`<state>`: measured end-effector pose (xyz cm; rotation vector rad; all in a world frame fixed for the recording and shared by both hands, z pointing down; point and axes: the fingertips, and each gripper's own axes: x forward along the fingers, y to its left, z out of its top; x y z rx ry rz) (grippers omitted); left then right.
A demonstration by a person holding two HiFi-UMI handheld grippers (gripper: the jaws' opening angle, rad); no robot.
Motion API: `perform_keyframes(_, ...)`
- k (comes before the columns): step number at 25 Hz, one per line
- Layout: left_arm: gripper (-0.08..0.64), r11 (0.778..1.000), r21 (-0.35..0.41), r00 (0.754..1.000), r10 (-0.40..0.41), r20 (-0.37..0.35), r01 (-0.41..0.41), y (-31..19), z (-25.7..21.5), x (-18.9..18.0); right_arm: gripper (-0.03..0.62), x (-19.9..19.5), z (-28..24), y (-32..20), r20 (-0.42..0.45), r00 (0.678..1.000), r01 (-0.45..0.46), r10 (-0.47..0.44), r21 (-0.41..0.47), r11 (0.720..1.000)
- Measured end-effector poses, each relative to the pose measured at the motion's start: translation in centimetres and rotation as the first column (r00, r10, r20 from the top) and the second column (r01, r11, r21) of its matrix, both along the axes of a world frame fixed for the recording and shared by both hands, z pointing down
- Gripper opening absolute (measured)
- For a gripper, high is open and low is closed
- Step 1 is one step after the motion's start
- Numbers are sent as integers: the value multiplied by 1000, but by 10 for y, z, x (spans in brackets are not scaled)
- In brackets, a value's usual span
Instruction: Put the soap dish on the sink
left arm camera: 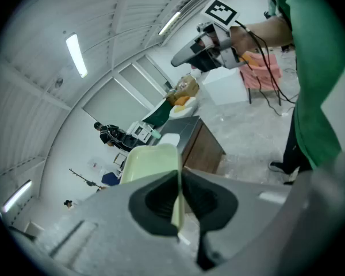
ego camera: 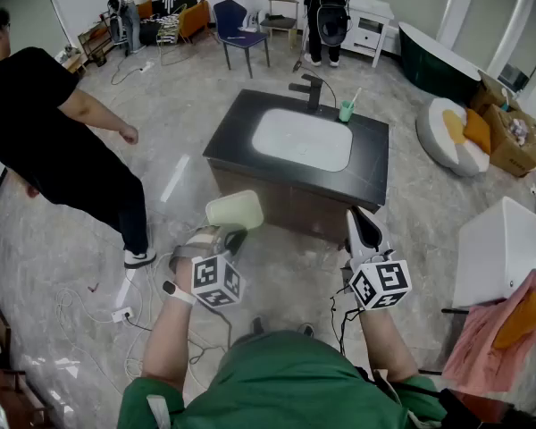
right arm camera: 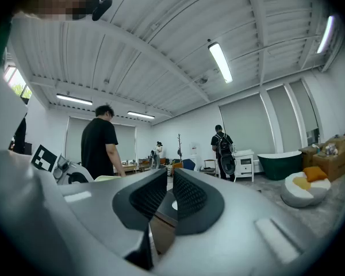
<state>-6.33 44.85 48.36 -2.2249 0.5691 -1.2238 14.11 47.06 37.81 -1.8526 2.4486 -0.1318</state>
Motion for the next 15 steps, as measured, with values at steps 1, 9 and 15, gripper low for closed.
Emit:
perform_keyframes(1,20,1000,-3,1000,2,0,-2,-4,1,-1,34,0,1,-4,-2,1000,-1,1,-1,1000)
perform_keyframes(9,20,999,-26,999,35,14,-35,-27,10,-22,34,-17,5,-30,18,1000,-21,21,-20,1000)
perform_keyframes(15,20,997,-24,997,73,-1,-73,-49,13,-66,32,-57,8,-52,24,999,-48,49,-27,998)
